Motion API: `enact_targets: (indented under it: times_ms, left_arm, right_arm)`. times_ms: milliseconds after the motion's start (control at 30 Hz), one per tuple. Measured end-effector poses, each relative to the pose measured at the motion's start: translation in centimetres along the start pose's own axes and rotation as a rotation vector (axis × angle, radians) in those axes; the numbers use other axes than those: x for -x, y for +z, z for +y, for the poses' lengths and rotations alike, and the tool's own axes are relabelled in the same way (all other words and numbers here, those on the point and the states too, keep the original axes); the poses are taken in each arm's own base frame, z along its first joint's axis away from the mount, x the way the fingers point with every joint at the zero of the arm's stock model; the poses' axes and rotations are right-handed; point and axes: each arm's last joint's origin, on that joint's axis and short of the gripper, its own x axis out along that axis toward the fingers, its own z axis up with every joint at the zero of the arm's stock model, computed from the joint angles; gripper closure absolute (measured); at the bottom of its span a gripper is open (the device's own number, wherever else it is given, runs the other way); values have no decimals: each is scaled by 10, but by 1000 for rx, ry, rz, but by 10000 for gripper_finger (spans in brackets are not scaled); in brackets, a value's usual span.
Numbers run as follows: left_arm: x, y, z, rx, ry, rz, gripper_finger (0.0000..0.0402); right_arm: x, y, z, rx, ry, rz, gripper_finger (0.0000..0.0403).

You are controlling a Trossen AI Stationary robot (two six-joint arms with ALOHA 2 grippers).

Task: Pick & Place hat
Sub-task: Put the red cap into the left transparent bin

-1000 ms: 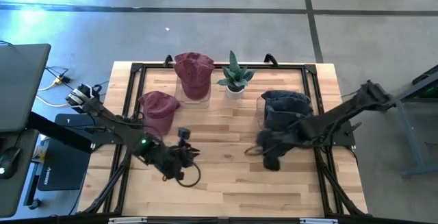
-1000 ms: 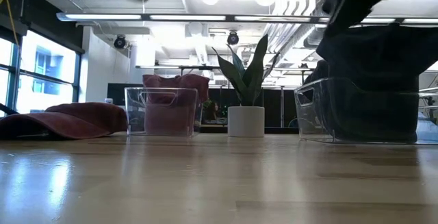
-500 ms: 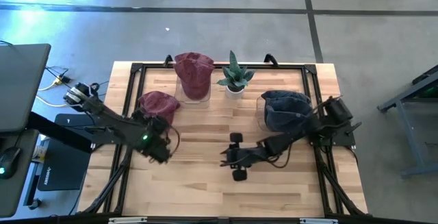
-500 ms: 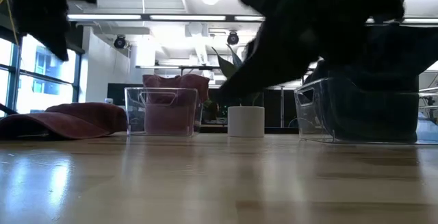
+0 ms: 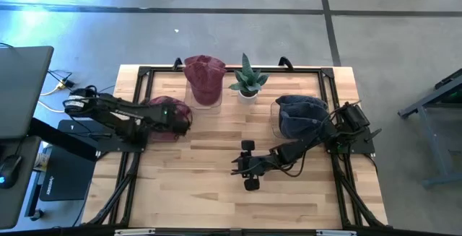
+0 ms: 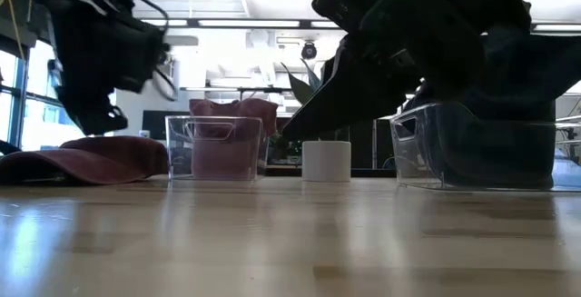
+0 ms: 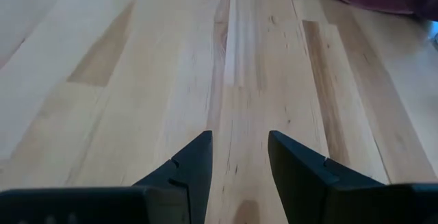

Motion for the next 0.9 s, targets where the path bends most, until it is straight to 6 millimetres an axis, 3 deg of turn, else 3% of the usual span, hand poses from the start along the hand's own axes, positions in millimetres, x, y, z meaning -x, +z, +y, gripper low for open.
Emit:
enact_targets:
  times_ms: [233, 467, 700, 900]
  left_arm:
    - [-8, 20, -21, -94, -385, 140, 401]
    - [23, 10, -52, -216, -871, 193, 401]
    - [86, 0, -91, -238, -1320, -142, 401]
    - [120, -2, -93, -280, -1347, -416, 401]
  right_arm:
    - [0, 0, 1, 0, 26, 3, 265]
    - [1, -1, 5, 5, 60, 5, 265]
    - [1, -1, 5, 4, 61, 6, 265]
    - [1, -2, 3, -121, 53, 24, 265]
